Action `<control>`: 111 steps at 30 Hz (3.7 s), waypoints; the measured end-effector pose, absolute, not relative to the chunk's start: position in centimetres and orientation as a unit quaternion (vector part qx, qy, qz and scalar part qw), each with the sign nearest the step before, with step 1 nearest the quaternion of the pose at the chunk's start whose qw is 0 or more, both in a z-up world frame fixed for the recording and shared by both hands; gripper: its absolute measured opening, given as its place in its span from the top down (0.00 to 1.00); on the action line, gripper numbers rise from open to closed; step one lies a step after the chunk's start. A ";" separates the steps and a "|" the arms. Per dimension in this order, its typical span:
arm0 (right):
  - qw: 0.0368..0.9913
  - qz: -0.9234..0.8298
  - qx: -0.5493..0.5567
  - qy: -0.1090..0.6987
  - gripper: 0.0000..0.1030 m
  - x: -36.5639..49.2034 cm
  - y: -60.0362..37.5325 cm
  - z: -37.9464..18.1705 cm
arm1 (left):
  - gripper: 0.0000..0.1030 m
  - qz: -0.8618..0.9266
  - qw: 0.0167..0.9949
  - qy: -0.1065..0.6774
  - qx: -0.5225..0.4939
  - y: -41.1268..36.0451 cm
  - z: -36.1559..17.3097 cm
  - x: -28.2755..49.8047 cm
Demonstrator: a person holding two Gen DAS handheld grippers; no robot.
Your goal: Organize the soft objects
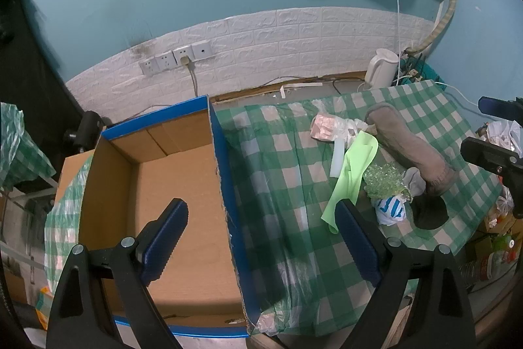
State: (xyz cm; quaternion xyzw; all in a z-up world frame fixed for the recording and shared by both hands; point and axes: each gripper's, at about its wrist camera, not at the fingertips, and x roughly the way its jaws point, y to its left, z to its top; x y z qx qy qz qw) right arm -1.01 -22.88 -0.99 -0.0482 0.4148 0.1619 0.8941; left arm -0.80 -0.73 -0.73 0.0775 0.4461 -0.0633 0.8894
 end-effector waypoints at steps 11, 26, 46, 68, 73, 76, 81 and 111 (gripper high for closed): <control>0.893 0.162 -0.049 0.416 0.02 -1.0 -22.9 -1.1 | 0.10 -0.063 0.888 0.448 0.078 -0.8 -1.0 -1.1; 0.876 0.151 -0.054 0.454 0.02 1.1 -25.3 -3.5 | 0.10 -0.078 0.858 0.498 0.097 -3.0 -4.6 1.2; 0.815 0.119 -0.005 0.567 0.06 8.7 -29.3 -12.9 | 0.10 -0.118 0.824 0.543 0.111 -7.4 -9.2 6.5; 0.803 0.137 -0.038 0.579 0.64 9.1 -28.5 -16.1 | 0.10 -0.146 0.779 0.590 0.155 -11.3 -14.6 8.2; 0.806 0.136 -0.027 0.575 0.73 9.1 -29.0 -15.6 | 0.10 -0.151 0.769 0.601 0.157 -12.0 -15.8 8.9; 0.806 0.136 -0.025 0.576 0.75 9.0 -29.1 -15.4 | 0.14 -0.151 0.766 0.604 0.160 -12.6 -16.3 9.2; 0.805 0.143 -0.020 0.576 0.76 8.6 -29.0 -15.0 | 0.29 -0.145 0.765 0.603 0.173 -13.0 -16.9 9.5; 0.832 0.136 -0.005 0.537 0.77 6.2 -29.4 -9.7 | 0.91 -0.156 0.800 0.560 0.149 -10.8 -11.3 7.3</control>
